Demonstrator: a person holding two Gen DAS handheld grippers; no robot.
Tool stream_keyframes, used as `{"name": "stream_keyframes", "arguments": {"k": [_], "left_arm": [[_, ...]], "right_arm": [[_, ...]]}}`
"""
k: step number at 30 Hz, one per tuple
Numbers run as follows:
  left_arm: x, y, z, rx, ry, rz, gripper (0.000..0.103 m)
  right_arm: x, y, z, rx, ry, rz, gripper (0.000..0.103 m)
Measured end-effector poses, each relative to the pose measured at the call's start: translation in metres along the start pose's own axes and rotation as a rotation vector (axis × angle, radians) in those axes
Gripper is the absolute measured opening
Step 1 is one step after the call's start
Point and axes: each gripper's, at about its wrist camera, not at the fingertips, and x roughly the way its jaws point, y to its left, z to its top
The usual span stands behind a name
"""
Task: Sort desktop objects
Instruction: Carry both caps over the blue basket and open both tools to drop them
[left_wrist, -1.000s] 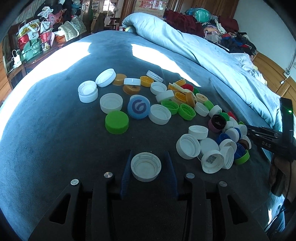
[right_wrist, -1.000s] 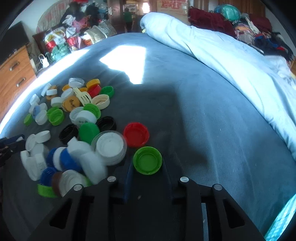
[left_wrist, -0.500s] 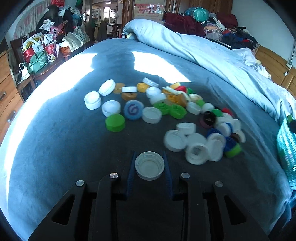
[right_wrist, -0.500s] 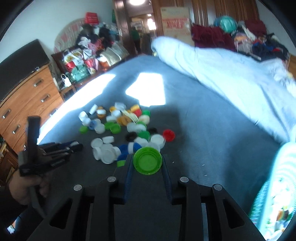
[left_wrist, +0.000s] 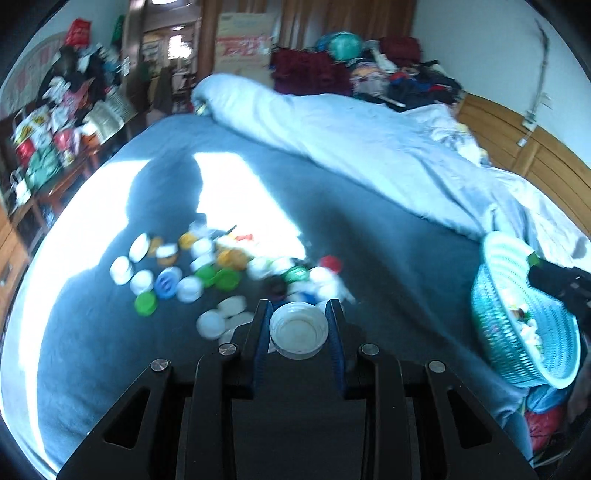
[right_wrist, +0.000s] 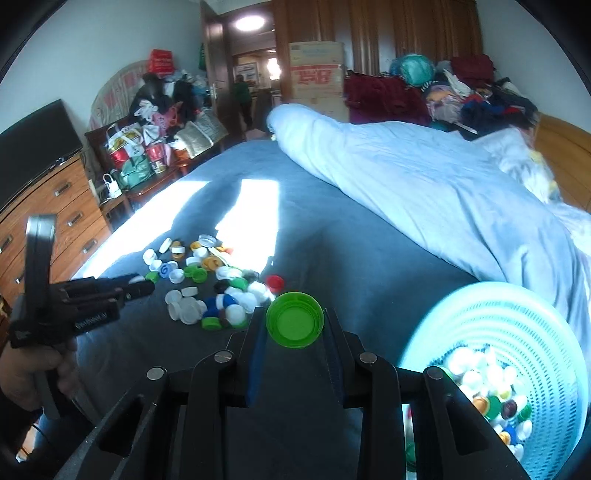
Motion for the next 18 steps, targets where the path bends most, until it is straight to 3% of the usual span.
{"name": "stream_keyframes", "arguments": {"k": [18], "left_arm": [[-0.024,-0.151,0.047,0.203,-0.040,-0.139,0.025]], "right_arm": [[-0.071,-0.101,0.003,0.042,-0.050,-0.130,0.033]]}}
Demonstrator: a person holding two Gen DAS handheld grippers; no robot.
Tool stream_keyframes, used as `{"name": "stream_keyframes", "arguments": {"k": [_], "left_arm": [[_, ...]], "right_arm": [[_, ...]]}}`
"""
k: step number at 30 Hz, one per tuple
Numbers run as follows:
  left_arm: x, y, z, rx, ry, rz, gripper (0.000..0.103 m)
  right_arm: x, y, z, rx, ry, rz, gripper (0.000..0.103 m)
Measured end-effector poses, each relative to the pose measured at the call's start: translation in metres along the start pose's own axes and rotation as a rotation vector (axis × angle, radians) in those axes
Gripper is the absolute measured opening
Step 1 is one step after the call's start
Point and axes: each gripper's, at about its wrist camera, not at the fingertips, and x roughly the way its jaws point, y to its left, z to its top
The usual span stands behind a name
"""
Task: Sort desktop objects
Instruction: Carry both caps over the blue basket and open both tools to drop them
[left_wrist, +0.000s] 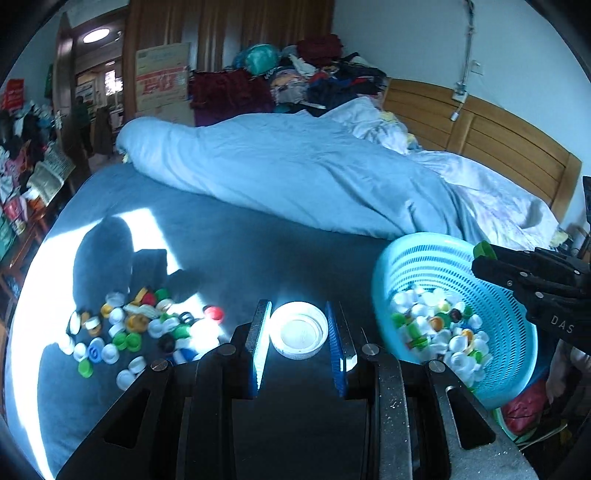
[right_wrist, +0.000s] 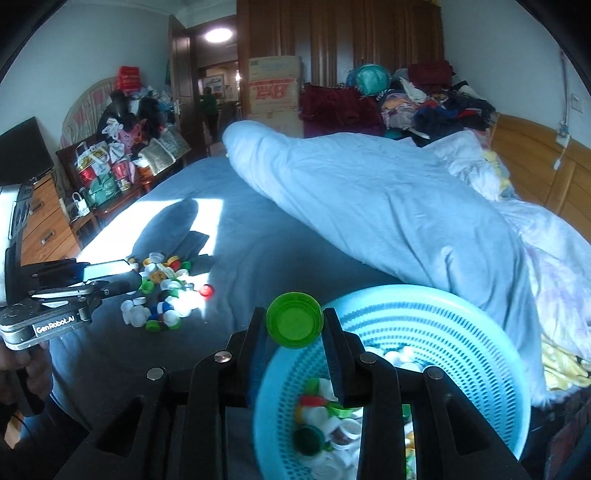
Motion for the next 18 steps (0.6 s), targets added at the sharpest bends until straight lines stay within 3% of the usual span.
{"name": "stream_keyframes", "arguments": {"k": [8,14,18], "left_arm": [[0.011,-0.074,0.030,0.130,0.000,-0.073,0.025],[0.030,-0.121,0.062,0.229,0.063,-0.123,0.025],[0.048,-0.149,0.084,0.294,0.148,-0.169,0.025]], "right_arm": [[-0.026,-0.055,-0.001,0.028,-0.010,-0.078,0.033],[-0.038,-0.102,0.010,0.042,0.036,-0.099,0.033],[-0.034,-0.130,0.019,0.042,0.113,-0.085,0.033]]}}
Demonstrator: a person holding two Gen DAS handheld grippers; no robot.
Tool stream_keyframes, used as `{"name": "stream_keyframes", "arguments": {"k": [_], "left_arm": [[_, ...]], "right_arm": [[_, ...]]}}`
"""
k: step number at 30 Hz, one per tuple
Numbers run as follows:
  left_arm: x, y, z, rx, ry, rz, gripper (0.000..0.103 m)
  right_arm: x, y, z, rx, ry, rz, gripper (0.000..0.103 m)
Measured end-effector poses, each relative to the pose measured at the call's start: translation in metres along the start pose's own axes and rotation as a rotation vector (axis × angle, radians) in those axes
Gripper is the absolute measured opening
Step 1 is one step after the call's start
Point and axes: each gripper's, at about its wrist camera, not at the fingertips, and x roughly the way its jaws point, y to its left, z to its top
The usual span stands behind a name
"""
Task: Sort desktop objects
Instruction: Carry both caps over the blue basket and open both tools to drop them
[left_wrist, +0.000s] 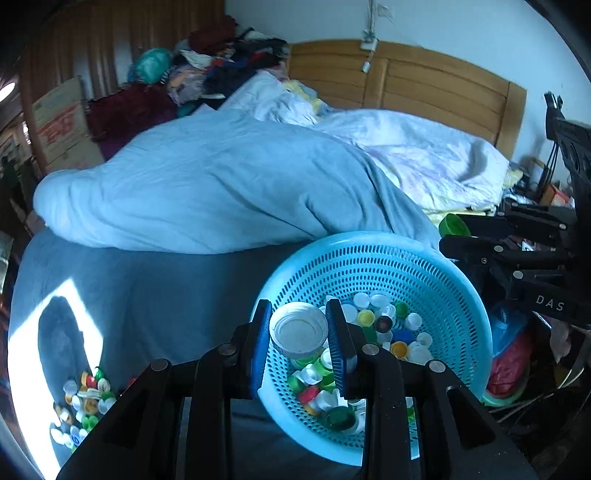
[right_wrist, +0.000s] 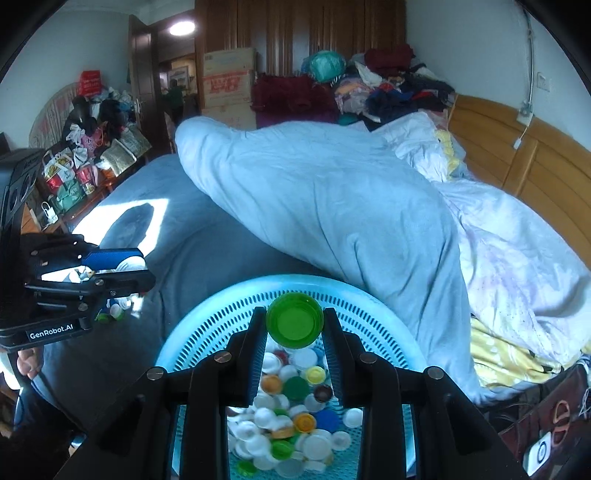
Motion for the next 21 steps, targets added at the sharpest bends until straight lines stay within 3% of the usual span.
{"name": "stream_keyframes", "arguments": {"k": [6,10,21], "left_arm": [[0.037,-0.014,0.018,0.043,0.175,-0.088,0.025],[0.055,-0.011,0.016,0.029,0.250,-0.092,0.025],[0.062,-0.022,0.015,0.047,0.267,-0.106,0.025]], "right_arm": [[0.020,-0.030,0.001,0.021,0.155,0.066,0.033],[0.028,-0.040,-0.006,0.045,0.204,0.095,0.033],[0.033,-0.039,-0.011,0.045,0.210,0.109,0.033]]}}
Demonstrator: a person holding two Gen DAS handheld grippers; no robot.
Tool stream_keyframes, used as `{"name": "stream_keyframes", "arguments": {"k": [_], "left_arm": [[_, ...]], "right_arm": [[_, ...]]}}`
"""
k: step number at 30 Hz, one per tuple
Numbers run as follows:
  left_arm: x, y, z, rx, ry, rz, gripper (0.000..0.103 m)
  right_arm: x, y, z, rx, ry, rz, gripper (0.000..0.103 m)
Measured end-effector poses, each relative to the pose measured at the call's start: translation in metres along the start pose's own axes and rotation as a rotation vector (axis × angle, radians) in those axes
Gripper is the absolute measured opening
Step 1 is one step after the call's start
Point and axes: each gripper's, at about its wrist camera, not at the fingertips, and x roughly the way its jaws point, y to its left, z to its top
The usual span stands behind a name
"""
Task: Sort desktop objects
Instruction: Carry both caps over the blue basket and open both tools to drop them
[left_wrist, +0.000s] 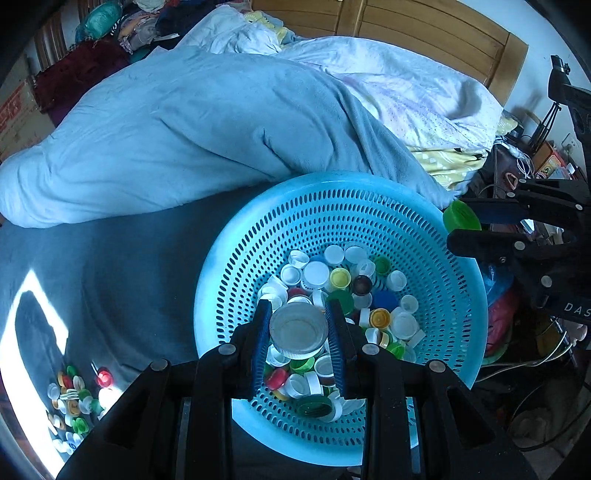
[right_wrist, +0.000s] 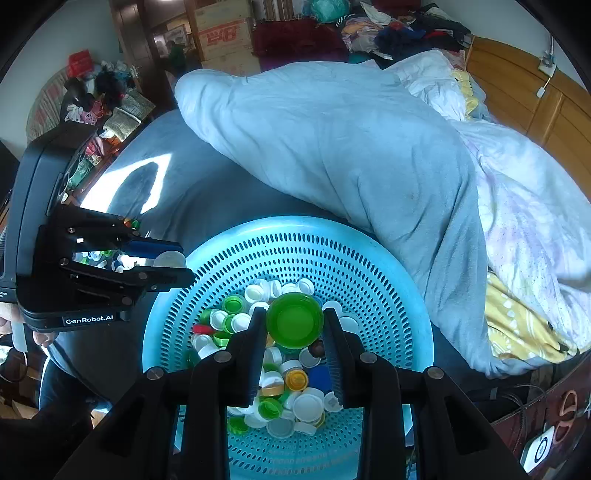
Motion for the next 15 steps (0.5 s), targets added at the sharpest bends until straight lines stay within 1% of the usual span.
{"name": "stream_keyframes", "arguments": {"k": [12,14,15], "left_arm": [[0.0008,-0.0010,0.0005,0.006,-0.006,-0.015,0.025],[0.0001,-0.0034,0.0015,0.012,-0.010,-0.020,0.027],[-0.0012,-0.0039,0.0018,0.012,-0.015,-0.017,0.028]], "right_arm": [[0.0053,-0.0042,-0.0025,0.025,-0.003,0.007,0.033],[0.0054,-0.0041,-0.0022,0.025,-0.005,0.003,0.033],[0.0045,-0.0044,-0.0017,0.028,-0.009,0.000,0.038]]}}
